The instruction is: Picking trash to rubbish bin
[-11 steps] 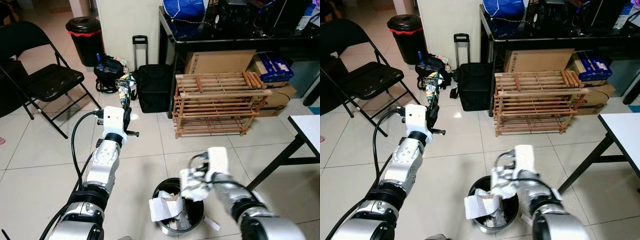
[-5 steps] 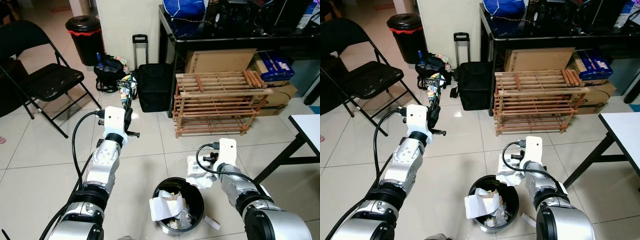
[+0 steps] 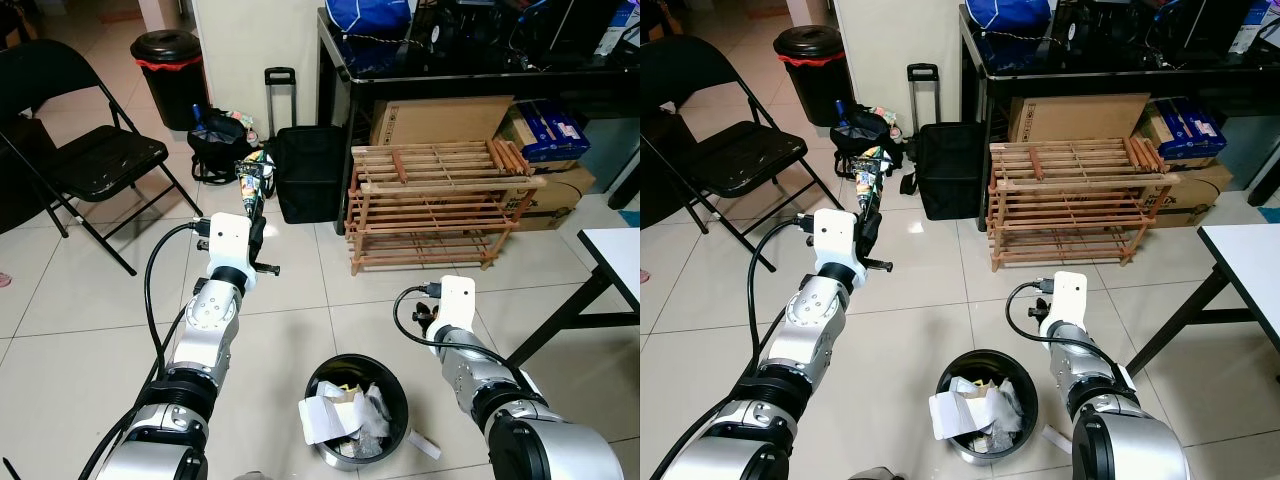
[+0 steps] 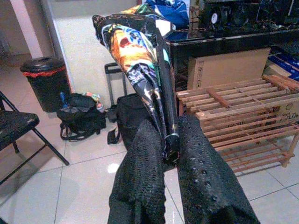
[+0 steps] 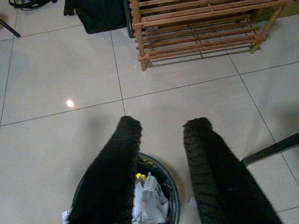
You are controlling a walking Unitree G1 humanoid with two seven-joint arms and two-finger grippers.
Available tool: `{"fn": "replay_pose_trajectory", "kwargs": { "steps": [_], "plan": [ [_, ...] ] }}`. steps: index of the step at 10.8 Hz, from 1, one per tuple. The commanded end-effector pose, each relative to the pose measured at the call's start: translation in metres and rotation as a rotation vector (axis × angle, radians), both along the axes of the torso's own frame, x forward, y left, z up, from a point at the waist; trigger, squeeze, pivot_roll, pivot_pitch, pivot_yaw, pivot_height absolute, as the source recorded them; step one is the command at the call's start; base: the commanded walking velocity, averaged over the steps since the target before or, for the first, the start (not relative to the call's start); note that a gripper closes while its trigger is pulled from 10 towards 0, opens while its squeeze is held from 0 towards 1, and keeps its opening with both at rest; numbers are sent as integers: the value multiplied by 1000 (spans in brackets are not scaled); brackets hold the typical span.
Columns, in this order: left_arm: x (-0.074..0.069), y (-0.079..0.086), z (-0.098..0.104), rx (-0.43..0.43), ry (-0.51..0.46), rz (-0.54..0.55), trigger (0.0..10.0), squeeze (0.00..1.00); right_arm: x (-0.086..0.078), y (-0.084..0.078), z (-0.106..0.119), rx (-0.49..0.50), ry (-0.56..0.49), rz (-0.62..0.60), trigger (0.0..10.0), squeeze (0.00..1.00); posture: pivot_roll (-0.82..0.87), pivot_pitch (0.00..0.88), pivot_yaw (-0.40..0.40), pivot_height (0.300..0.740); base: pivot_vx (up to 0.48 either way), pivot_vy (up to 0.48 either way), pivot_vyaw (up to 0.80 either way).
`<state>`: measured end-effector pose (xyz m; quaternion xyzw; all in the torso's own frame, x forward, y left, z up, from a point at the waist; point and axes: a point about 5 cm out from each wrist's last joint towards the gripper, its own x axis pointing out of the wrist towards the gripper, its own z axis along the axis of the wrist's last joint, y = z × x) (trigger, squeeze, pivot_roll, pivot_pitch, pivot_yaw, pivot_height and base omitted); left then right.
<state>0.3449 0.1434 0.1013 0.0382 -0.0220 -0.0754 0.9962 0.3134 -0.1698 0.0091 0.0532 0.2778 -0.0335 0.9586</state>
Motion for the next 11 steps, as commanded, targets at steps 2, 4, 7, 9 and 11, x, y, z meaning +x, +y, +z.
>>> {"fn": "replay_pose_trajectory", "kwargs": {
  "steps": [2,4,7,9,11],
  "plan": [
    [1,-1,3,9,-9,-9,10000,0,3,1,3,-32,-19,22,10000,0,57,0,13,740,0,0,0],
    [0,0,2,6,-9,-5,10000,0,13,0,16,-30,-94,26,10000,0,46,0,9,740,0,0,0],
    [-2,-1,-1,-7,-4,2,10000,0,36,-4,54,-1,-299,25,10000,0,25,0,0,740,0,0,0],
    [-3,-2,-3,-8,-1,2,10000,0,44,-8,74,-6,-413,14,10000,0,20,0,-1,740,0,0,0],
    [-4,-2,-5,-5,4,-3,10000,0,47,-15,108,-22,-629,-33,10000,0,18,0,9,740,0,0,0]
  ]
}}
